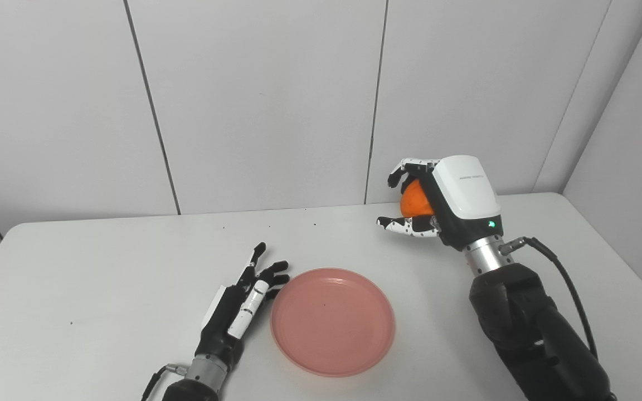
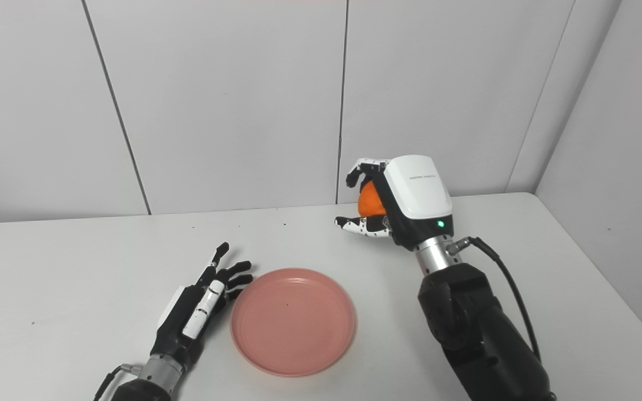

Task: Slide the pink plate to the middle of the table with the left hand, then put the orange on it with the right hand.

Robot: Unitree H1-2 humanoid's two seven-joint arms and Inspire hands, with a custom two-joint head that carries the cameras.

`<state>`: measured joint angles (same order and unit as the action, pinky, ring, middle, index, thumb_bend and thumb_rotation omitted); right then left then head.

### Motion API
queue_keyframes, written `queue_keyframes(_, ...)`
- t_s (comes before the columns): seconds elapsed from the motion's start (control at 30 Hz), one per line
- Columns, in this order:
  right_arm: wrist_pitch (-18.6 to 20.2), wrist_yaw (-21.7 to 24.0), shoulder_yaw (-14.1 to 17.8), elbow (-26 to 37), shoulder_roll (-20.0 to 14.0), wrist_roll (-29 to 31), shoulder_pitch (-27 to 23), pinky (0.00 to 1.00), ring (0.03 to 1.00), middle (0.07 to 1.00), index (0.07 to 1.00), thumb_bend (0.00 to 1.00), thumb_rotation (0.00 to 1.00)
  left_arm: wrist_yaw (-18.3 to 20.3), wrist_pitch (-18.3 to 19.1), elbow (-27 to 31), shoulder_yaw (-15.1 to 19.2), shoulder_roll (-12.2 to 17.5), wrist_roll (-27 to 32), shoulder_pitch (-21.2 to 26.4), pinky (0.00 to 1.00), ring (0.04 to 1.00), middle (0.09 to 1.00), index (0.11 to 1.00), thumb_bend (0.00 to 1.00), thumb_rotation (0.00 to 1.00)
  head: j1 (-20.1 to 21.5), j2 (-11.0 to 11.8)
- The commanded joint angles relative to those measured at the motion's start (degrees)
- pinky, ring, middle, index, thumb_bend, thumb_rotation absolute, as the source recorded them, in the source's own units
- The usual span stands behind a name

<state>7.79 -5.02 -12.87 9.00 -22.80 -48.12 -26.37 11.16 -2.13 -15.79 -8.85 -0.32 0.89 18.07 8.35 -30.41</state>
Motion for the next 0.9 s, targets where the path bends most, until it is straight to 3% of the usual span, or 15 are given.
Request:
queue_keyframes(0.0, -2.4, 0.3, 0.4, 2.3, 0.1, 0.2, -1.1, 0.21, 0.271, 0.365, 0.483, 0.50, 0.15, 0.5, 1.1, -2.4, -1.6, -1.6, -0.6, -2.1, 0.76, 0.811, 0.850, 1.000, 0.55, 0.87, -0.2, -0.2)
queue_keyframes(0.3, -5.3, 4.3, -1.1, 3.6, 2.4, 3.3, 0.9, 0.20, 0.264, 0.356, 0.481, 0.50, 0.15, 0.3, 1.7, -2.2, -1.7, -1.9, -0.7, -2.1, 0.77, 0.820, 0.857, 1.000, 0.58, 0.88, -0.8, -0.5)
queue_keyframes(0.87, -9.3, 4.7, -3.7, 3.1, 5.9, 3.6, 4.5, 0.18, 0.233, 0.326, 0.478, 0.50, 0.15, -0.4, 2.2, -2.0, -2.1, -2.3, -0.7, -1.9, 0.76, 0.827, 0.849, 1.000, 0.58, 0.89, -1.2, -1.1)
